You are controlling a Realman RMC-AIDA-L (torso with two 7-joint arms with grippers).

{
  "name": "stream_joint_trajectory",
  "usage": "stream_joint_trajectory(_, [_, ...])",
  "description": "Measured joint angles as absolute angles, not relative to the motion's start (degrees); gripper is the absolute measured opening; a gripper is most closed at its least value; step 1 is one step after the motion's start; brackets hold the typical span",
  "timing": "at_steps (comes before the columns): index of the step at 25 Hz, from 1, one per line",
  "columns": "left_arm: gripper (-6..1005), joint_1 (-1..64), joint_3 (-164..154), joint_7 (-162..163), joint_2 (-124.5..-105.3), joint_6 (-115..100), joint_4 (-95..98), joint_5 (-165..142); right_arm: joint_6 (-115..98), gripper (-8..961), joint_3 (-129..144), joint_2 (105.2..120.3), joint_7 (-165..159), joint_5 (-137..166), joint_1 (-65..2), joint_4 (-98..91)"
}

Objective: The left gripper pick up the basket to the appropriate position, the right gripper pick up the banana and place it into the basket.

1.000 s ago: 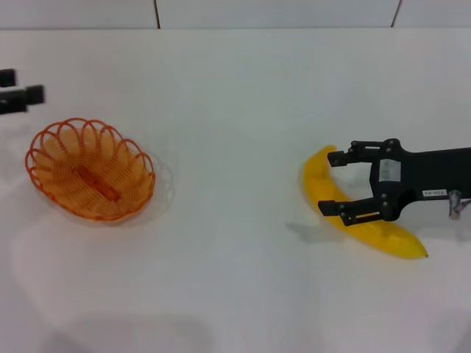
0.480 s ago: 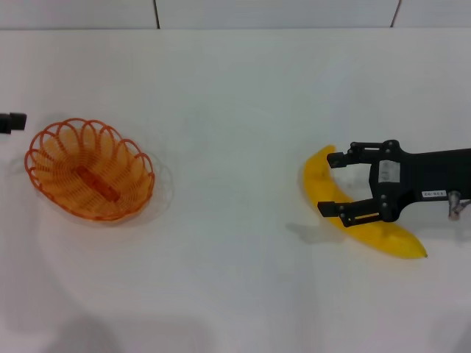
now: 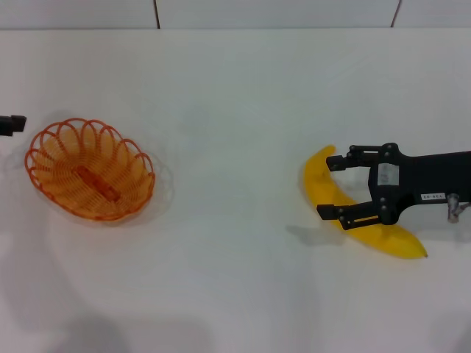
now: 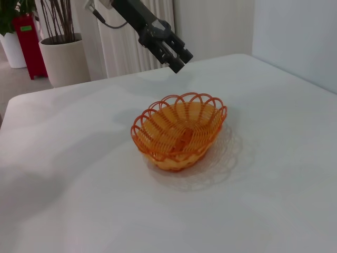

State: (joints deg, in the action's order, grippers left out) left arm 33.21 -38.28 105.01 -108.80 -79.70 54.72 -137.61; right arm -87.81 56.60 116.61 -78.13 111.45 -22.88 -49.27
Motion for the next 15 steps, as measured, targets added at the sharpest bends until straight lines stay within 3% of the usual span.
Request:
stream_joint_trajectory(6, [698,33.5,-40.9,102.8,-110.81,-75.3,52.7,-137.6,-87.8,883,56.7,116.69,-78.6,111.7,-23.0,-49.3])
stream_joint_trajectory(15, [686,34.5,-42.3,102.3,-110.94,-70.2,47.7,-137.2,-87.7,883,56.8,116.81,-80.0,113.6,-24.3,-48.7])
